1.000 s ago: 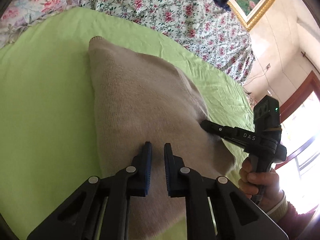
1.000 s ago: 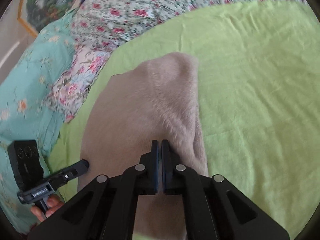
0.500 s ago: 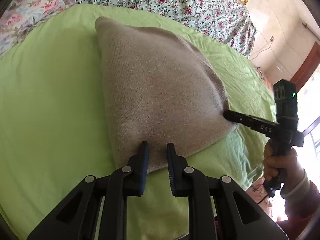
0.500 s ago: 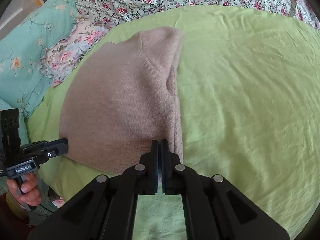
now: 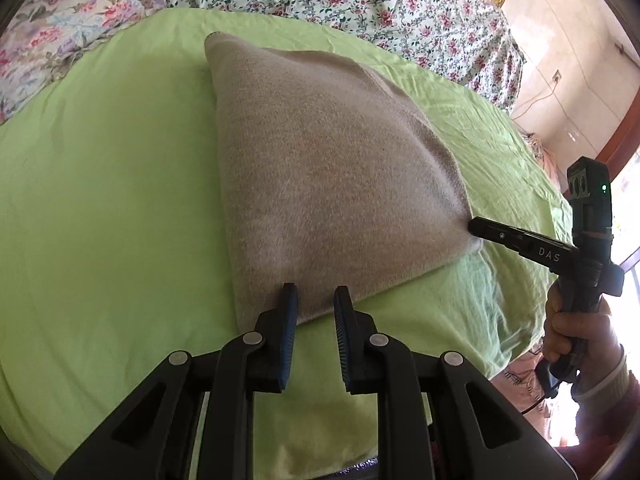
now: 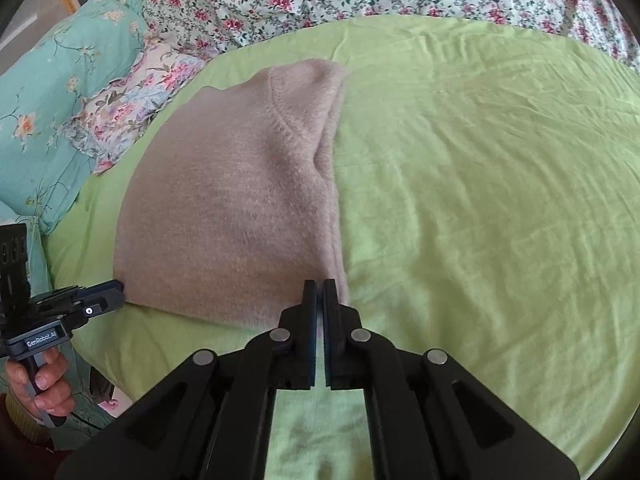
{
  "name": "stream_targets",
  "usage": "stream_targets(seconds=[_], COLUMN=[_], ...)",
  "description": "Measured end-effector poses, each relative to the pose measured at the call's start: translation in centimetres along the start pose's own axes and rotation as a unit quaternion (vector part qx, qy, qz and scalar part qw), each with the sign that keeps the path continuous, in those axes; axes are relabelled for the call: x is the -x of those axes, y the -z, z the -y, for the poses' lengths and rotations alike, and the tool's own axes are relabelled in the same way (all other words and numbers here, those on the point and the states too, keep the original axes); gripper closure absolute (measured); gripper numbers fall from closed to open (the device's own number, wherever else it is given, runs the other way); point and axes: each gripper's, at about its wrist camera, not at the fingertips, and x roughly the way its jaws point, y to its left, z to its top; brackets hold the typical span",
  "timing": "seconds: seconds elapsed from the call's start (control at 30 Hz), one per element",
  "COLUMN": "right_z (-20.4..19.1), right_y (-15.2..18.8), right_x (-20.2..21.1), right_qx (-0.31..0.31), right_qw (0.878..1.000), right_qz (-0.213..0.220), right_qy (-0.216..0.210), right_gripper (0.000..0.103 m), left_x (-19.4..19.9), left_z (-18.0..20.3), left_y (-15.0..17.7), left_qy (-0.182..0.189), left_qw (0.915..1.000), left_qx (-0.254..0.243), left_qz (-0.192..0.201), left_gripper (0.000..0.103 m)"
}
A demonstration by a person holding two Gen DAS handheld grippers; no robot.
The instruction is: Fold small clothes
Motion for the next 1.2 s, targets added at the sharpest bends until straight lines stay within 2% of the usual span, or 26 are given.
stream_targets(seconds=[0.1,0.13,0.17,0.23,0.43,0.57,0.67,0.87,0.93,0.97,1.0,1.07,1.2], right_z=[0.2,0.3,0.4,0.4,-1.0,-1.3,-1.1,-1.1,-1.1,-1.2,-1.3,-1.6,-1.0], right_y=[0.5,0.6,0.9,1.4,2.6,1.7,-0.1,-6.3,-8.3,-9.1,-9.8,-11.2,-14.2], right_x=[1.6,2.0,2.4,3.0,3.7,3.5,2.7,0.5,-0.7,-1.2,-1.6,-2.3,-5.2], right_qx=[-0.004,-0.007,-0.01,-0.014,-0.007,-0.001,-0.005,-0.01,-0.016,-0.017,-0.016,-0.006,-0.012], right_qw=[1.0,1.0,1.0,1.0,1.0,1.0,1.0,0.999,0.998,0.998,0.997,0.997,0.998], right_qz=[0.008,0.01,0.01,0.009,0.0,0.004,0.007,0.031,0.031,0.032,0.04,0.056,0.05], right_qy=[0.013,0.012,0.011,0.008,-0.009,-0.012,-0.017,-0.043,-0.05,-0.053,-0.057,-0.051,-0.033], right_gripper=[0.099,0.099,0.099,0.099,0.098,0.098,0.098,0.097,0.084,0.063,0.047,0.046,0.046], left_x=[1.3,1.7,2.2,3.0,4.1,4.5,4.4,3.3,3.0,2.8,2.7,2.4,1.3], left_z=[0.3,0.3,0.5,0.5,-0.1,-0.3,-0.4,-0.9,-1.1,-1.3,-1.3,-1.3,-1.5], left_y=[0.6,0.8,1.1,1.6,2.2,1.7,0.7,-2.1,-3.3,-3.9,-4.5,-5.6,-7.7], left_qy=[-0.01,-0.015,-0.024,-0.049,-0.051,-0.052,-0.056,-0.066,-0.069,-0.071,-0.072,-0.074,-0.087], left_qw=[0.9999,0.9999,0.9996,0.9987,0.9986,0.9985,0.9982,0.9972,0.9968,0.9965,0.9963,0.9959,0.9948], left_qx=[-0.007,-0.009,-0.011,-0.011,0.006,0.006,0.005,0.013,0.019,0.022,0.024,0.025,0.024], left_qz=[0.0,0.002,0.003,0.009,0.011,0.017,0.024,0.031,0.036,0.038,0.041,0.046,0.047], left_gripper=[0.078,0.07,0.056,0.036,0.033,0.032,0.031,0.031,0.031,0.031,0.031,0.031,0.031])
